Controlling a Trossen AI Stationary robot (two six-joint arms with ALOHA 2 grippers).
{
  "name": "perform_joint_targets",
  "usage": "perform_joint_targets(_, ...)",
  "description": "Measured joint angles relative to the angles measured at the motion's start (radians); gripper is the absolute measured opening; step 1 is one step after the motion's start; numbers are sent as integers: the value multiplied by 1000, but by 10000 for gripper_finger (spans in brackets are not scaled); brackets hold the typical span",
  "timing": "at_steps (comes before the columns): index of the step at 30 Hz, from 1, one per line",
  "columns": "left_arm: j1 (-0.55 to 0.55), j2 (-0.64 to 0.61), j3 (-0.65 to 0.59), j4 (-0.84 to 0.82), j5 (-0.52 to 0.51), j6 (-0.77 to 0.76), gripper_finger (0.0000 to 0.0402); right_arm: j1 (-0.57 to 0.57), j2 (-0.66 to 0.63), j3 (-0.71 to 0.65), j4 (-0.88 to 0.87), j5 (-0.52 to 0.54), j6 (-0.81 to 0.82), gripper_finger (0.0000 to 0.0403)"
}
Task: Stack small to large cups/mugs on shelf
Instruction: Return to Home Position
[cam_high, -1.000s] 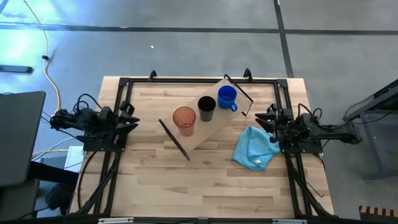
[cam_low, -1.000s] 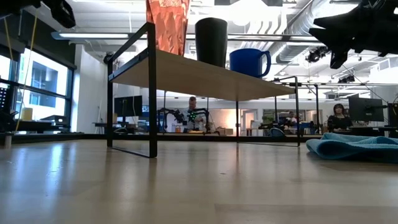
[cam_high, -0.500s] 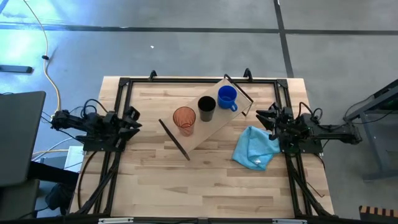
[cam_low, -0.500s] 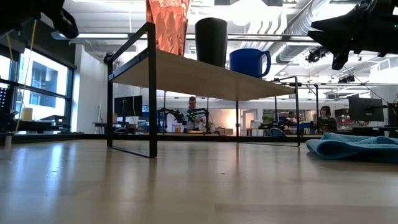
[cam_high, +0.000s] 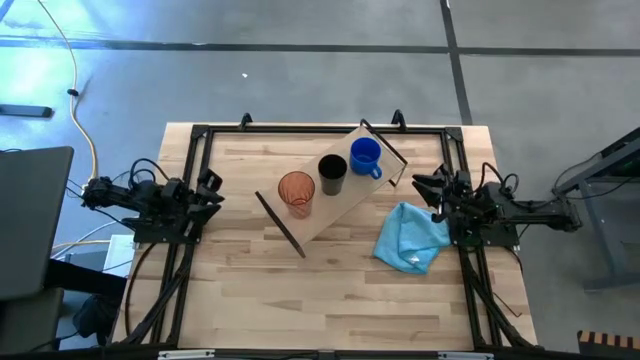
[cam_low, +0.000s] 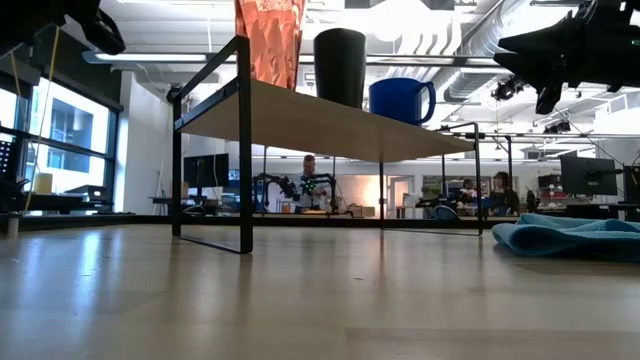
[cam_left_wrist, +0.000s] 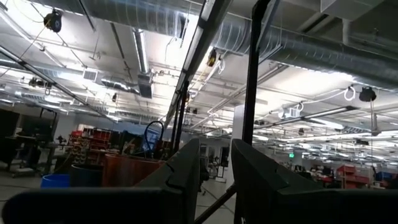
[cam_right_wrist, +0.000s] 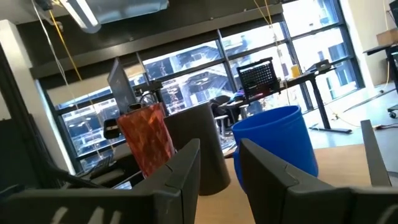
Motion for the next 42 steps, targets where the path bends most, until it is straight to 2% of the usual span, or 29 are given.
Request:
perform_joint_targets(8, 0, 0, 0, 72, 53, 41, 83, 0, 0, 0, 7, 24, 0, 103)
perform_joint_targets(11, 0, 11, 0, 56, 93, -6, 83, 0, 0, 0, 14, 42, -8, 103)
perform_joint_targets(14, 0, 58, -1, 36, 109, -56, 83, 0, 0, 0, 27, 60, -17, 103)
perform_joint_targets(21, 12, 231, 0, 150, 110, -69, 83, 0, 0, 0, 50, 69, -41, 103)
perform_joint_targets(24, 100, 248, 0, 159, 155, -110, 83, 0, 0, -1, 51, 69, -38, 103)
perform_joint_targets(31, 441, 247, 0, 202, 490, -310, 83, 0, 0, -1, 44, 68, -23, 103)
perform_joint_targets(35, 550, 246, 0, 243, 640, -395, 83, 0, 0, -1, 20, 63, 5, 103)
perform_joint_targets(38, 560, 245, 0, 233, 666, -402, 83, 0, 0, -1, 0, 60, 21, 103)
perform_joint_targets(42, 512, 245, 0, 189, 585, -358, 83, 0, 0, -1, -2, 60, 18, 103)
